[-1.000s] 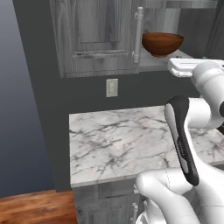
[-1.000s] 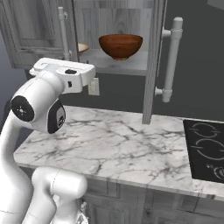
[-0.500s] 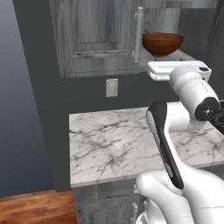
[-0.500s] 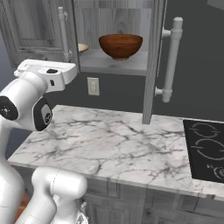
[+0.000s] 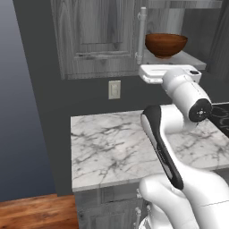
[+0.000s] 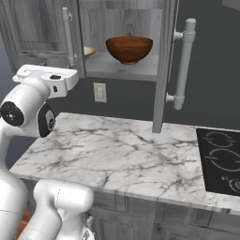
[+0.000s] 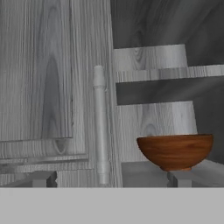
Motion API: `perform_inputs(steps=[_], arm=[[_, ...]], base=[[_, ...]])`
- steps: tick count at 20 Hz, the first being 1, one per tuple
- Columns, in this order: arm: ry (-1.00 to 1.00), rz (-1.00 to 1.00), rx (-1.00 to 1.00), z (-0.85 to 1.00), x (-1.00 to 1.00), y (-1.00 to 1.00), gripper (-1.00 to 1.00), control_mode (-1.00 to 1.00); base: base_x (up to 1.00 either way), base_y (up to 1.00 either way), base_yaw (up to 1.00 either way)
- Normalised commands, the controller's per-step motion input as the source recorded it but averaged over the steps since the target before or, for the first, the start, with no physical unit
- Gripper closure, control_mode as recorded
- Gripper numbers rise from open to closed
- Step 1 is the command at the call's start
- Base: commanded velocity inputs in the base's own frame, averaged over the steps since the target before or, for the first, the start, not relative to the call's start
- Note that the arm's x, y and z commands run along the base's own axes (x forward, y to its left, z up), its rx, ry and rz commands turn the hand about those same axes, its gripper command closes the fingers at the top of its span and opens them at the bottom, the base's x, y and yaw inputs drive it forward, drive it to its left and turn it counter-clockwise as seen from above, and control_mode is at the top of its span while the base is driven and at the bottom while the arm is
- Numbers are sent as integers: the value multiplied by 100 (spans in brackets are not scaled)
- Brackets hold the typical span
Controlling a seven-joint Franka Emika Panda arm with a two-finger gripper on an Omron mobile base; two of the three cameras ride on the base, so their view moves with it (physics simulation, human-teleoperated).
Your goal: Move the bowls from the cabinet to the plates on the dining table.
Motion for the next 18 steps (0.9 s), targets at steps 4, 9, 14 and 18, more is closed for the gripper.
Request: perform_inputs(steps=[4, 9, 14, 18], arm=[[0, 1, 3, -8, 33, 11, -100, -100], [-2, -3, 0, -2, 38, 14, -100, -100], [-1, -3, 0, 2, 28, 7, -100, -100], [-3, -2, 0, 3, 24, 0, -100, -100]], base=[[0, 0, 0], [0, 0, 0], [0, 0, 0], [0, 0, 0]])
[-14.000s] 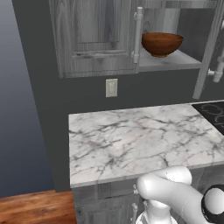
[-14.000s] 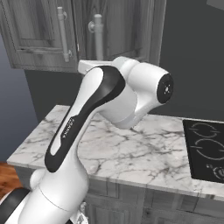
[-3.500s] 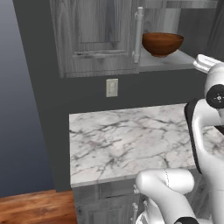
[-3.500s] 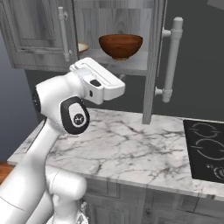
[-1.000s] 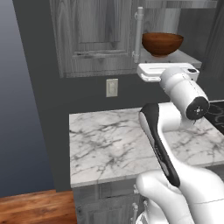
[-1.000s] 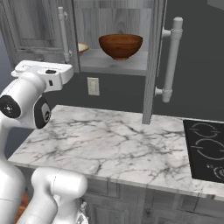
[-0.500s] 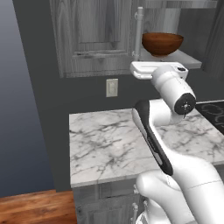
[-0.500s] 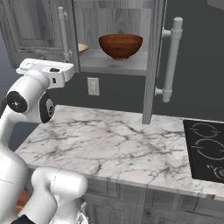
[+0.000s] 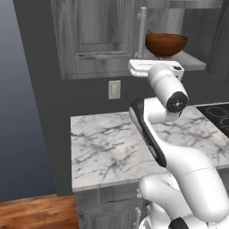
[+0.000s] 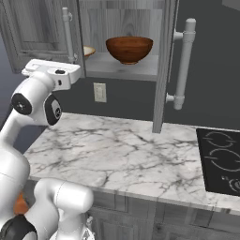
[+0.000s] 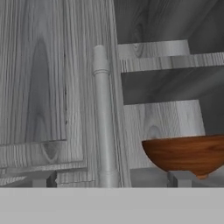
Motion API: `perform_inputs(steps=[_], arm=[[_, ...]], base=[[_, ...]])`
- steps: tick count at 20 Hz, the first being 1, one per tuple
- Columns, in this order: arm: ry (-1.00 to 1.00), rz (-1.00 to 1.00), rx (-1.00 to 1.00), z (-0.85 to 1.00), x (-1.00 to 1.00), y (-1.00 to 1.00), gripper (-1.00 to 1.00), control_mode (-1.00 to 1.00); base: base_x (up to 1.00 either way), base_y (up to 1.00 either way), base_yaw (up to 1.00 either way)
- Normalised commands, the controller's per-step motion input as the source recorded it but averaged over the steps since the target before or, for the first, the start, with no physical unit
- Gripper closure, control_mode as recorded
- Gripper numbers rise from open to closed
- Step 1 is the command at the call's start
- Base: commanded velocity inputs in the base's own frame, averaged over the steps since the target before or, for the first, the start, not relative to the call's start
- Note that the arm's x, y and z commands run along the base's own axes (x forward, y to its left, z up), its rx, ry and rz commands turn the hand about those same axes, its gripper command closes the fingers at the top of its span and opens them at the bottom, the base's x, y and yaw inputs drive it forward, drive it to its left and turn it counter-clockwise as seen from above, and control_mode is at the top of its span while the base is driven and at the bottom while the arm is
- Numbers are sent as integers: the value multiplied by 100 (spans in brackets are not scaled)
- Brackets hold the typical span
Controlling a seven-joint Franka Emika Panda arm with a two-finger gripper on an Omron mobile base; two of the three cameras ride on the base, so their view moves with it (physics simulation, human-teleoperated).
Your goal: Move the bowls from the cabinet to the plates on the dining table.
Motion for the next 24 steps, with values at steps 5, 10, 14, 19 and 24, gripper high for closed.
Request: perform_inputs(steps=[5, 10, 14, 19, 24], arm=[[-4, 0, 0, 2, 20, -3, -100, -100], [-4, 0, 0, 0, 25, -4, -100, -100], [-3, 0, 0, 0, 32, 1, -100, -100], [-5, 0, 0, 0, 29, 8, -100, -100], [-5, 0, -1, 0, 30, 2, -100, -100]], base=[[0, 0, 0], [0, 0, 0], [0, 0, 0], [0, 0, 0], [0, 0, 0]])
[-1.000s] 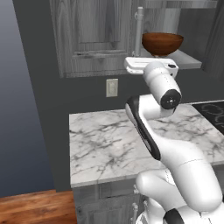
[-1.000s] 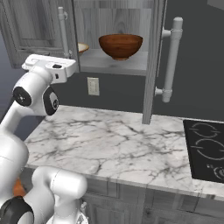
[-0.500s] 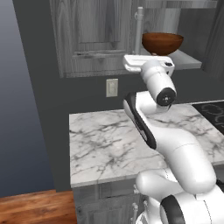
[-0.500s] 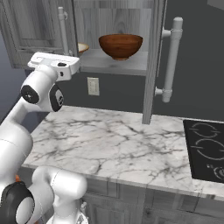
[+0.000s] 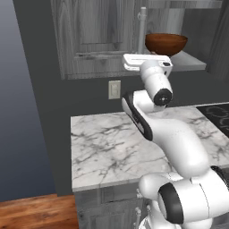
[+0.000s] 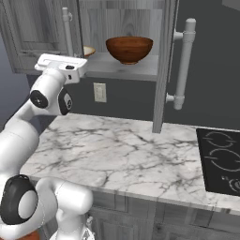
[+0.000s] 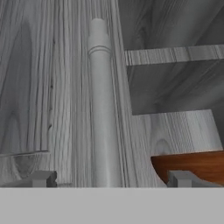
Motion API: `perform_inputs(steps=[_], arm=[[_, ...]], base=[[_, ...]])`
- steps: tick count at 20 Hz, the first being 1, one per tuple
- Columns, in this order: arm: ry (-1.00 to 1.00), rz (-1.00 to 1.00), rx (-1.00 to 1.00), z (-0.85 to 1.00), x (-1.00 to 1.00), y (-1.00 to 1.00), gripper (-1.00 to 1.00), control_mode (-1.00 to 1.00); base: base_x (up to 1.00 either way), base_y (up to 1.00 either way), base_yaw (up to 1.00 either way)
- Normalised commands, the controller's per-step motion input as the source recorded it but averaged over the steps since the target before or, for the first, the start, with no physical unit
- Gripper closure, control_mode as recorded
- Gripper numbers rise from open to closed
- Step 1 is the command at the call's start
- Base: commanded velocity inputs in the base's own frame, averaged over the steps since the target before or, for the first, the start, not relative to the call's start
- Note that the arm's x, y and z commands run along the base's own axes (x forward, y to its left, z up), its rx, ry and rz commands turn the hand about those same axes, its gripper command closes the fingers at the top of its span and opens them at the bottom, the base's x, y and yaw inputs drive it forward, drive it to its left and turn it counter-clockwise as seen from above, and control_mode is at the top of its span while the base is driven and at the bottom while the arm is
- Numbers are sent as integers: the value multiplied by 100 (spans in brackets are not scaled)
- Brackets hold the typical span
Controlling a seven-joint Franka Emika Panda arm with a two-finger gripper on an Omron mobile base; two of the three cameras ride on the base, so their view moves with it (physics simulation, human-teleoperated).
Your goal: Move the bowls from the cabinet to the plates on the dining table.
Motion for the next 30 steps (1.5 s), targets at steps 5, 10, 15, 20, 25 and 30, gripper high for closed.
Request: perform_inputs(steps=[5, 10, 15, 20, 25, 30], arm=[[-4, 0, 0, 0, 29, 1, -100, -100], [-3, 1, 0, 0, 34, 6, -100, -100], [-1, 0, 0, 0, 34, 2, 100, -100], [-3, 0, 0, 0, 27, 0, 100, -100], [-1, 0, 0, -3, 24, 0, 100, -100], [14, 9, 4, -4, 18, 10, 100, -100]], base=[[0, 0, 0], [0, 0, 0], [0, 0, 0], [0, 0, 0], [0, 0, 0], [0, 0, 0]])
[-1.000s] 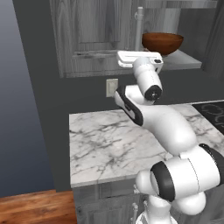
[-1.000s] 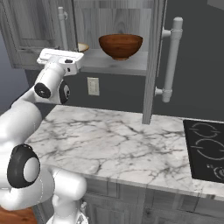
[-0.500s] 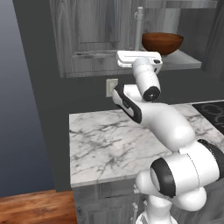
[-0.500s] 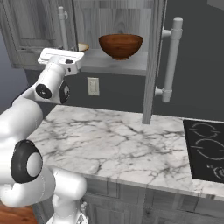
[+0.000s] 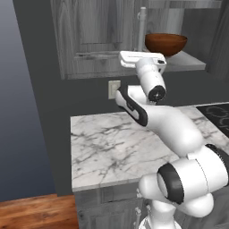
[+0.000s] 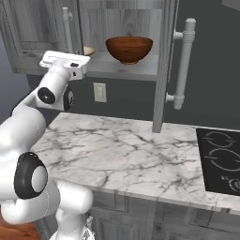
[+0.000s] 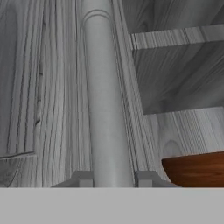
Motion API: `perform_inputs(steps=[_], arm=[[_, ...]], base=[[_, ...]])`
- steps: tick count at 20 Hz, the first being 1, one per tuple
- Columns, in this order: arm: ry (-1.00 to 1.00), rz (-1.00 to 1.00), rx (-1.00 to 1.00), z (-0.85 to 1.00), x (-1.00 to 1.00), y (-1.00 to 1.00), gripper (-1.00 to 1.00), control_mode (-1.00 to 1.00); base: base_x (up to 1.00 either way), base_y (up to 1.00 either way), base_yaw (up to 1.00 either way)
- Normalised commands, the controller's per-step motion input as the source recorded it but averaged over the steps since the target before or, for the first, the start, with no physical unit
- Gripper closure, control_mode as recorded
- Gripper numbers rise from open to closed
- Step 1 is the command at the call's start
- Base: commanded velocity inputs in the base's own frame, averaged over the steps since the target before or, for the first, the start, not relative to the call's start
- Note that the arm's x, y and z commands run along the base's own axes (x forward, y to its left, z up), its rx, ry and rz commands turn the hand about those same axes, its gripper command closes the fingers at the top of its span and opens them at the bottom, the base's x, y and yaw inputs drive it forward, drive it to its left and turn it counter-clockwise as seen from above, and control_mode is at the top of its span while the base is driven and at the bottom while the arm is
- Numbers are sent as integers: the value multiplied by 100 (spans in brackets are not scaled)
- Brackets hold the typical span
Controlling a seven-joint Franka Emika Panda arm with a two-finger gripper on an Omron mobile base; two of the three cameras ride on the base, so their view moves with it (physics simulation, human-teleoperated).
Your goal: Move the bowls from the cabinet to the plates on the dining table.
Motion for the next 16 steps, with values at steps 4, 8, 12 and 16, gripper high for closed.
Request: perform_inputs(steps=[4, 8, 12, 16], arm=[[11, 5, 1, 2, -23, 46, 100, -100], [6, 1, 0, 0, -24, 59, 100, -100], [6, 0, -1, -5, -20, 62, 100, -100], [6, 0, -2, -8, -22, 62, 100, -100]], base=[[0, 0, 0], [0, 0, 0], [0, 0, 0], [0, 0, 0]])
